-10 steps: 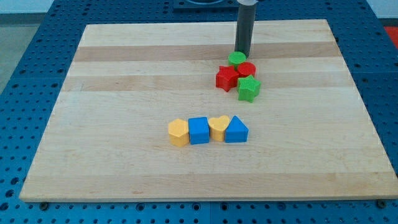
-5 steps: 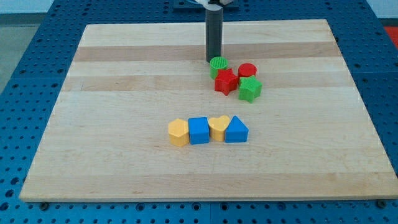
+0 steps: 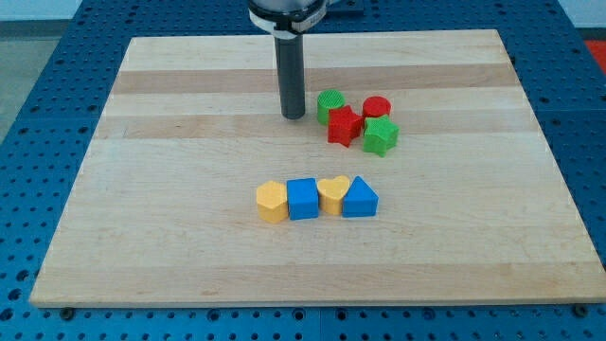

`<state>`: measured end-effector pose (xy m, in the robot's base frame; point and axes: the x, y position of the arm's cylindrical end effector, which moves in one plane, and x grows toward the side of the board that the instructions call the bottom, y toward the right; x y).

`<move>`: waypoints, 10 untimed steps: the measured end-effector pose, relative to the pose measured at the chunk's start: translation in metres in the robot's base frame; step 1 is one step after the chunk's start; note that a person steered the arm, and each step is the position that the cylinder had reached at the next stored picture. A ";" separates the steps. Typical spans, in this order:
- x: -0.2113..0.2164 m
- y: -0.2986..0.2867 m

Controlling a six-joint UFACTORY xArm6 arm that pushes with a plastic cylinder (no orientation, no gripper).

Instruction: Slide the green circle into the red blocks

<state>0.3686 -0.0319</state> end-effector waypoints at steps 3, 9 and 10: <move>-0.006 0.039; -0.032 0.050; -0.031 0.055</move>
